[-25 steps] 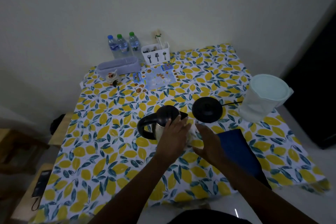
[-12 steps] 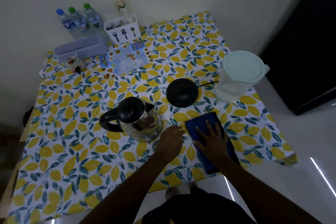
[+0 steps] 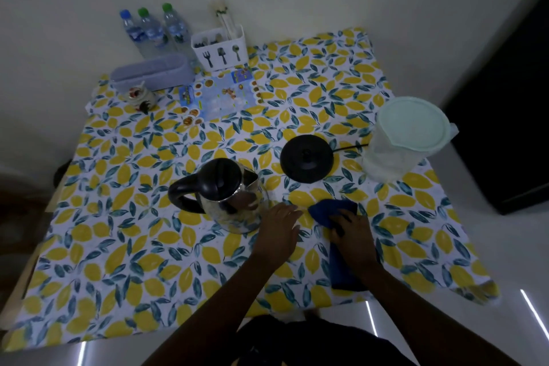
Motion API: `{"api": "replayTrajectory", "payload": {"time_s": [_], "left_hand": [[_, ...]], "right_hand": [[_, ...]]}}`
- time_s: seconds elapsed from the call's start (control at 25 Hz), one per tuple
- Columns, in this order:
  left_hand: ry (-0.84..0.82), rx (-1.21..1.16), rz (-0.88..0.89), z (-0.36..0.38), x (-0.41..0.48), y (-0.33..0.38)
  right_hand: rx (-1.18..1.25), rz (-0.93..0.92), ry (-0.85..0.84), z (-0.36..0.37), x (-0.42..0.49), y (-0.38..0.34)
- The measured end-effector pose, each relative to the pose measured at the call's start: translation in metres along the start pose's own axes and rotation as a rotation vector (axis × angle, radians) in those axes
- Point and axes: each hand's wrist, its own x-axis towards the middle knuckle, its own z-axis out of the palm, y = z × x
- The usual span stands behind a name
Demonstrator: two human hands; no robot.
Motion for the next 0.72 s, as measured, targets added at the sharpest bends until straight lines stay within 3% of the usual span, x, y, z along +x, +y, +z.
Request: {"api": "replayTrajectory", "payload": {"time_s": [0.16, 0.32, 0.52, 0.64, 0.72], "left_hand": [[0.149, -0.019, 0.054, -0.038, -0.006, -0.008], [0.315, -0.051, 0.162, -0.086, -0.015, -0.018], [0.505, -0.032, -0.050, -0.144, -0.036, -0.079], [0.291, -0.054, -0.239, -0.163, -0.036, -0.125], [0.080, -0.178, -0.278, -0.167, -0.034, -0.141]], "right_hand": [[0.439, 0.042, 0.139, -0.025, 0.003, -0.035], [0.609, -0.071, 0.240, -0.052, 0.013, -0.094], [0.705, -0.249, 0.253, -0.076, 0.039, -0.179], [0.630, -0.333, 0.232, -0.066, 0.059, -0.233], [0.323, -0.329, 0.186, -0.047, 0.066, -0.254]]}}
